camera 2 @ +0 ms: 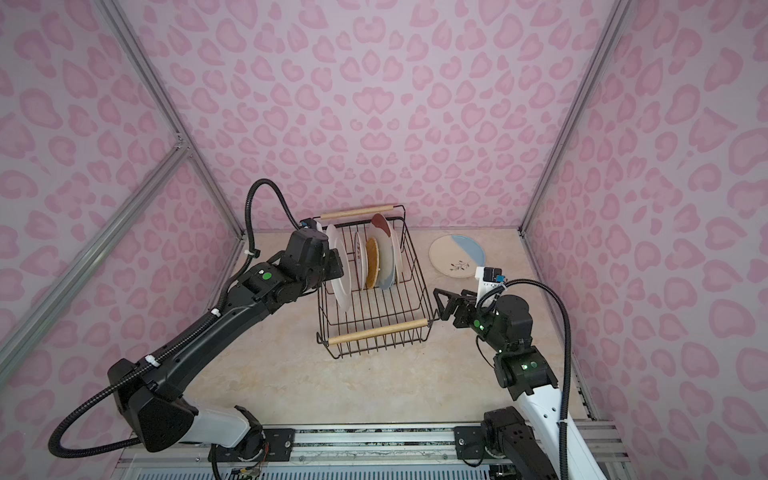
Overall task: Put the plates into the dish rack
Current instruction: 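Lower the checked plate into the rack slot nearest the sunburst plate with the left gripper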
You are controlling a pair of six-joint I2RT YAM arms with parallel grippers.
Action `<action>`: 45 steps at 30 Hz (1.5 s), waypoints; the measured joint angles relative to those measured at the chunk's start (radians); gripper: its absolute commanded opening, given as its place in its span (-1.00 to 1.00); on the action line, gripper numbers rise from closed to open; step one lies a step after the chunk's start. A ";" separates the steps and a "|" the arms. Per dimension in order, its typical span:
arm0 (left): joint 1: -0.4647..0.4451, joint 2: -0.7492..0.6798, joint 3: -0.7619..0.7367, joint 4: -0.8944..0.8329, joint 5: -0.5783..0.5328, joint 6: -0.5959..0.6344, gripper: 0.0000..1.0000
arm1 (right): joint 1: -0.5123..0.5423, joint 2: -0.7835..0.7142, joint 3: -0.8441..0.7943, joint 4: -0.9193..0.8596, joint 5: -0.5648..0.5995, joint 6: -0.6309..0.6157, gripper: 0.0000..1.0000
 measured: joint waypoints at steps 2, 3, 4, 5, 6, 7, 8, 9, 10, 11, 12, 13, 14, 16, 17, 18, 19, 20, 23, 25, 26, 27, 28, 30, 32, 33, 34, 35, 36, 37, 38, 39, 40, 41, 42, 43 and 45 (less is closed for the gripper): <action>0.005 0.028 0.017 0.003 0.000 0.000 -0.93 | 0.000 -0.006 -0.009 0.011 0.000 -0.013 0.96; 0.006 0.041 0.025 0.004 0.000 0.000 -0.93 | 0.000 -0.007 -0.011 0.016 0.000 -0.020 0.96; 0.010 0.053 0.031 0.006 0.000 0.000 -0.93 | 0.000 -0.007 -0.012 0.020 0.000 -0.027 0.96; 0.011 0.061 0.035 0.007 0.000 0.000 -0.93 | 0.000 -0.007 -0.013 0.021 0.000 -0.031 0.96; 0.012 0.074 0.041 0.008 -0.001 0.000 -0.93 | 0.000 -0.008 -0.015 0.026 0.000 -0.036 0.96; 0.013 0.085 0.048 0.008 -0.001 0.000 -0.93 | 0.000 -0.008 -0.019 0.035 0.000 -0.043 0.96; 0.014 0.096 0.055 0.008 -0.001 0.000 -0.93 | 0.000 -0.009 -0.023 0.038 0.000 -0.047 0.96; 0.016 0.108 0.062 0.008 -0.001 0.000 -0.93 | 0.000 -0.009 -0.026 0.039 0.000 -0.053 0.96; 0.019 0.120 0.069 0.008 -0.001 0.000 -0.93 | 0.000 -0.009 -0.029 0.040 0.000 -0.056 0.96; 0.020 0.130 0.075 0.009 -0.001 0.001 -0.93 | 0.000 -0.009 -0.030 0.041 0.000 -0.060 0.96; 0.022 0.140 0.081 0.010 -0.001 0.001 -0.93 | 0.000 -0.010 -0.033 0.043 0.000 -0.064 0.96; 0.023 0.151 0.085 0.013 -0.002 0.001 -0.93 | 0.000 -0.012 -0.037 0.043 0.000 -0.064 0.96; 0.023 0.158 0.089 0.014 -0.002 0.001 -0.93 | 0.000 -0.014 -0.040 0.043 0.000 -0.064 0.96; 0.026 0.174 0.094 0.018 -0.008 0.002 -0.93 | 0.000 -0.019 -0.047 0.043 0.000 -0.064 0.96; 0.029 0.179 0.095 0.019 -0.010 0.005 -0.93 | 0.000 -0.021 -0.049 0.044 0.000 -0.065 0.96; 0.032 0.187 0.098 0.020 -0.010 0.005 -0.93 | 0.000 -0.024 -0.053 0.047 0.000 -0.068 0.96; 0.033 0.193 0.100 0.023 -0.009 0.005 -0.93 | 0.000 -0.026 -0.055 0.048 0.000 -0.069 0.96; 0.035 0.201 0.101 0.024 -0.009 0.005 -0.93 | 0.000 -0.029 -0.058 0.051 0.000 -0.071 0.96; 0.039 0.221 0.107 0.025 -0.009 0.008 -0.93 | 0.000 -0.034 -0.061 0.054 0.000 -0.071 0.96; 0.042 0.232 0.114 0.027 -0.008 0.008 -0.93 | 0.000 -0.035 -0.064 0.065 0.000 -0.071 0.96; 0.044 0.237 0.118 0.027 -0.008 0.008 -0.93 | 0.000 -0.035 -0.067 0.066 0.000 -0.071 0.96; 0.044 0.242 0.122 0.029 -0.009 0.009 -0.93 | 0.000 -0.036 -0.070 0.067 0.000 -0.071 0.96; 0.046 0.248 0.126 0.031 -0.008 0.009 -0.93 | 0.000 -0.035 -0.073 0.066 0.000 -0.071 0.96; 0.050 0.259 0.135 0.035 -0.008 0.011 -0.93 | 0.000 -0.035 -0.078 0.067 0.000 -0.071 0.96; 0.051 0.270 0.141 0.043 -0.008 0.012 -0.93 | 0.000 -0.035 -0.079 0.069 0.000 -0.071 0.96; 0.053 0.277 0.145 0.048 -0.008 0.013 -0.93 | 0.000 -0.035 -0.080 0.072 0.000 -0.071 0.96; 0.056 0.282 0.150 0.050 -0.008 0.013 -0.93 | 0.000 -0.035 -0.081 0.073 0.000 -0.071 0.96; 0.056 0.288 0.154 0.052 -0.008 0.016 -0.94 | 0.000 -0.035 -0.084 0.077 0.000 -0.071 0.96; 0.056 0.295 0.158 0.055 -0.009 0.017 -0.93 | 0.000 -0.035 -0.087 0.079 0.000 -0.071 0.96; 0.056 0.300 0.161 0.056 -0.009 0.019 -0.93 | 0.000 -0.035 -0.089 0.080 0.001 -0.071 0.96; 0.056 0.306 0.167 0.057 -0.009 0.020 -0.94 | 0.000 -0.036 -0.092 0.081 0.001 -0.071 0.96; 0.056 0.310 0.171 0.059 -0.009 0.020 -0.93 | 0.000 -0.036 -0.093 0.081 0.001 -0.071 0.96; 0.056 0.314 0.173 0.060 -0.009 0.021 -0.94 | 0.000 -0.036 -0.093 0.081 0.001 -0.071 0.96; 0.057 0.318 0.175 0.061 -0.011 0.024 -0.93 | 0.000 -0.036 -0.095 0.084 0.004 -0.071 0.96; 0.057 0.322 0.178 0.063 -0.013 0.026 -0.93 | 0.000 -0.036 -0.097 0.086 0.004 -0.071 0.96; 0.057 0.325 0.179 0.065 -0.015 0.027 -0.93 | 0.000 -0.035 -0.099 0.087 0.004 -0.071 0.96; 0.058 0.332 0.182 0.069 -0.020 0.027 -0.93 | 0.000 -0.034 -0.103 0.088 0.005 -0.071 0.96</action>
